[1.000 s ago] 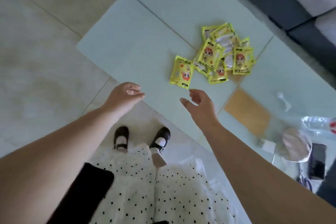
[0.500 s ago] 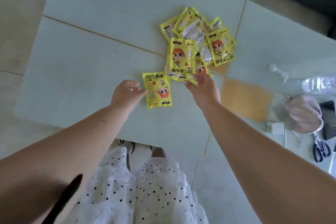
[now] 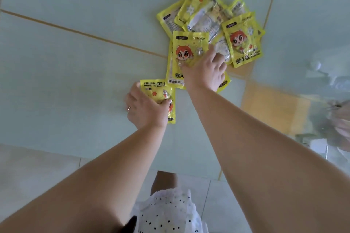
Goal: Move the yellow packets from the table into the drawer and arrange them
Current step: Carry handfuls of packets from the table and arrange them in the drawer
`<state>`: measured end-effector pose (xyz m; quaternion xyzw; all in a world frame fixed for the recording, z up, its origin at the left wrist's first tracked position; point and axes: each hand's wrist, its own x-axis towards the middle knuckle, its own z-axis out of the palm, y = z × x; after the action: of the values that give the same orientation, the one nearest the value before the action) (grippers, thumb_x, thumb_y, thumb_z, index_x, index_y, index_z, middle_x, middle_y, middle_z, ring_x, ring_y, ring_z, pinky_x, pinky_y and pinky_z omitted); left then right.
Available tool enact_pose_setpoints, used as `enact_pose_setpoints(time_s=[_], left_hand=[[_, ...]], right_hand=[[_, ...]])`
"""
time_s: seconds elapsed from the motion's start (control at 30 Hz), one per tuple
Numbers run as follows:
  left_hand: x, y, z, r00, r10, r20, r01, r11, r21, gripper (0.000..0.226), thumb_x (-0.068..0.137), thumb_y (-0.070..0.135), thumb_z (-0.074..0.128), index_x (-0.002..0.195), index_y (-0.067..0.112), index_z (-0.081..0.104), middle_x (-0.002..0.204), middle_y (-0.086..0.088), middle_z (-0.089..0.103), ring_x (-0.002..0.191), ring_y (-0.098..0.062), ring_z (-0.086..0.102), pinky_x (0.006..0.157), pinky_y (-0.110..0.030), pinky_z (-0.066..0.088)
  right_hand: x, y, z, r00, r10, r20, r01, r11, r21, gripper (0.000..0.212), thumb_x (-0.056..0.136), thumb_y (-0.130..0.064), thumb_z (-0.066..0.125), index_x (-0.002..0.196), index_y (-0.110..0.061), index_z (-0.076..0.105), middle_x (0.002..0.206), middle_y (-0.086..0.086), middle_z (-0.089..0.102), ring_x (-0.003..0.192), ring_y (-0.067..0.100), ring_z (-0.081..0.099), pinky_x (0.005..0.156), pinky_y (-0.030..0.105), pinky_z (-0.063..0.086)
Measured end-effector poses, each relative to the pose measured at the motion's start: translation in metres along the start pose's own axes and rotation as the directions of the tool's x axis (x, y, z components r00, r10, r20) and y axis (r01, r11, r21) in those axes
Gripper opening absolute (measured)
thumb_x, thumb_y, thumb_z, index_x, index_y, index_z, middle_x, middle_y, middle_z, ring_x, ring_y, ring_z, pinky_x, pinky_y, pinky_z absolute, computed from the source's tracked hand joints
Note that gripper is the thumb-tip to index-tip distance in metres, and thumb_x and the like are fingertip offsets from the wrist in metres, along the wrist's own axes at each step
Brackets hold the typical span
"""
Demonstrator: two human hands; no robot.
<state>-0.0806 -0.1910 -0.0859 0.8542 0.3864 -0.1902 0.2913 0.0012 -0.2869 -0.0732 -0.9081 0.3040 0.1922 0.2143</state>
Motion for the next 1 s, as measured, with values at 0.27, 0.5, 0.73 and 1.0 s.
enact_pose_setpoints(time_s=[0.27, 0.5, 0.73, 1.0], left_hand=[[0.016, -0.004, -0.028, 0.998, 0.029, 0.061, -0.014, 0.974, -0.227, 0.069, 0.069, 0.018, 0.081, 0.127, 0.013, 0.042, 0.104, 0.002, 0.057, 0.095, -0.022, 0.059, 0.077, -0.029, 0.043], [0.051, 0.043, -0.063, 1.0, -0.005, 0.024, 0.013, 0.945, -0.327, 0.072, 0.065, 0.018, 0.083, 0.125, 0.017, 0.045, 0.105, -0.001, 0.066, 0.092, -0.018, 0.066, 0.083, -0.037, 0.055], [0.073, 0.142, -0.043, 0.95, 0.249, 0.188, -0.215, 0.959, -0.185, 0.049, 0.067, 0.028, 0.083, 0.104, 0.015, 0.054, 0.107, -0.001, 0.064, 0.093, -0.018, 0.059, 0.077, -0.028, 0.046], [0.078, 0.204, 0.008, 0.842, 0.484, 0.239, -0.521, 0.844, 0.126, 0.057, 0.075, 0.03, 0.078, 0.119, 0.01, 0.047, 0.125, -0.007, 0.05, 0.112, -0.023, 0.05, 0.081, -0.029, 0.037]], right_hand=[[0.02, 0.011, -0.018, 0.996, -0.014, 0.086, -0.012, 0.955, 0.296, 0.047, 0.085, -0.026, 0.066, 0.122, -0.01, 0.042, 0.122, 0.006, 0.058, 0.111, 0.029, 0.056, 0.091, 0.042, 0.047], [0.031, 0.056, -0.056, 0.984, -0.034, 0.177, -0.022, 0.953, 0.303, 0.033, 0.083, -0.039, 0.066, 0.1, -0.011, 0.061, 0.108, 0.007, 0.062, 0.1, 0.028, 0.058, 0.084, 0.037, 0.05], [0.017, 0.066, -0.043, 0.964, -0.127, 0.235, 0.107, 0.989, 0.098, 0.038, 0.079, -0.044, 0.071, 0.095, -0.011, 0.062, 0.131, 0.005, 0.041, 0.12, 0.026, 0.037, 0.099, 0.033, 0.036], [0.025, 0.067, -0.036, 0.96, -0.193, 0.205, 0.215, 0.972, -0.094, 0.04, 0.081, -0.042, 0.068, 0.11, -0.018, 0.054, 0.122, 0.003, 0.046, 0.113, 0.027, 0.044, 0.092, 0.038, 0.033]])
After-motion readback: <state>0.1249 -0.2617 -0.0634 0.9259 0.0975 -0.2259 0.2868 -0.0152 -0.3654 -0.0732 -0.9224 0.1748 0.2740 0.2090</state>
